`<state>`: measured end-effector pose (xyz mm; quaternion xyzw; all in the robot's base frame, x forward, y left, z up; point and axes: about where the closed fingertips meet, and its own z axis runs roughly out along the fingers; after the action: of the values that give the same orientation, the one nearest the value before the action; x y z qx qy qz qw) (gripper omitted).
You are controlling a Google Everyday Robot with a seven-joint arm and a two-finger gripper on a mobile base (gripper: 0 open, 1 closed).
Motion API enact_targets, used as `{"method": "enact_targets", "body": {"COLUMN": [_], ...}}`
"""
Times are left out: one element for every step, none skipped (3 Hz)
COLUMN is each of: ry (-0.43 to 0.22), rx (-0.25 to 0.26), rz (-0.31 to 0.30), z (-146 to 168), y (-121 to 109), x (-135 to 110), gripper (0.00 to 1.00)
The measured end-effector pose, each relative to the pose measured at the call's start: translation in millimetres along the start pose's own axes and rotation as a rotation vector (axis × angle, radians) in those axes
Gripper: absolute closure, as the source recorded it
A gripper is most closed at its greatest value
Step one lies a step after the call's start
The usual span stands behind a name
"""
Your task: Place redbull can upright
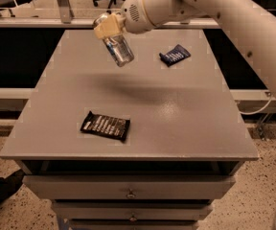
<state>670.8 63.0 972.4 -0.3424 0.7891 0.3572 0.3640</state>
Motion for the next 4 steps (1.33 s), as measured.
{"method": "enact_targets", "body": {"ry": [-0.177,-0.298,-0.317,-0.356], "rx": [-0.096,-0.101,-0.086,-0.097], "rz": [0.022,0.025,0.019,0.006], "z": [-31.9,-83.1,-97.5,-93.4], "y": [-2.9,-28.9,-35.8,-38.5], "x": [5.1,24.0,29.7,39.5], "gripper": [1.00,1.00,1.00,1.00]}}
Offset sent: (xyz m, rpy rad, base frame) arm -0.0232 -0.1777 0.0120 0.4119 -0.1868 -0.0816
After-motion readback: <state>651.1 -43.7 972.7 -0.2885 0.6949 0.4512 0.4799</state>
